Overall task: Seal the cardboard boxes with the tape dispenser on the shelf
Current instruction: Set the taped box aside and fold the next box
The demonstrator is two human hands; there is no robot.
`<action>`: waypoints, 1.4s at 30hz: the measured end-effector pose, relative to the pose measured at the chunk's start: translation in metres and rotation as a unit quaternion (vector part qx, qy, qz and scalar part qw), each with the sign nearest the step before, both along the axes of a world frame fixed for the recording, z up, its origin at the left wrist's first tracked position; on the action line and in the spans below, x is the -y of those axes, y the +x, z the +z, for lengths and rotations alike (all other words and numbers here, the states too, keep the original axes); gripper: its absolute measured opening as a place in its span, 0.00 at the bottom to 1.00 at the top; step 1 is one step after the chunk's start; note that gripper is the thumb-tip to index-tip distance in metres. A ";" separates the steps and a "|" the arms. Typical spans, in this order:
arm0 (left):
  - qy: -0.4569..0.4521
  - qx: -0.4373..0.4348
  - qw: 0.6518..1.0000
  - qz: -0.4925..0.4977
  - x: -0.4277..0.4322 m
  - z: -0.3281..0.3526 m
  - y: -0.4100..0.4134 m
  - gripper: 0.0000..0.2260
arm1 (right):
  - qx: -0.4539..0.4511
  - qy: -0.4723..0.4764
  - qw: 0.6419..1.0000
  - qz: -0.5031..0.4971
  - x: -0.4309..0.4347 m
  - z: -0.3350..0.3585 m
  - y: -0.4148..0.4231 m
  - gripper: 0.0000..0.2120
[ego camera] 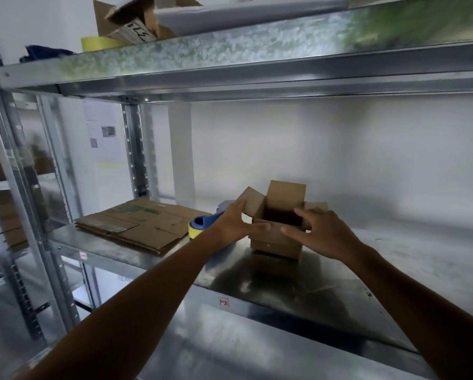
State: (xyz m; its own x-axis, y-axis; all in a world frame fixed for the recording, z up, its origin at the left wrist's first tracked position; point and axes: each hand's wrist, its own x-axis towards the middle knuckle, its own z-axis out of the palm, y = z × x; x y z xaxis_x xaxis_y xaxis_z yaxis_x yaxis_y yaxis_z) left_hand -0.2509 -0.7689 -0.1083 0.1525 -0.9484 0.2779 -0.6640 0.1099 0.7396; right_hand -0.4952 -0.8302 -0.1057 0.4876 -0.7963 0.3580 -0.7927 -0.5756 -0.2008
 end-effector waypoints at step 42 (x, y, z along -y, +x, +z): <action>-0.098 -0.095 0.989 -0.064 0.024 -0.056 -0.004 0.32 | -0.066 0.157 0.985 0.003 0.108 0.049 0.016 0.38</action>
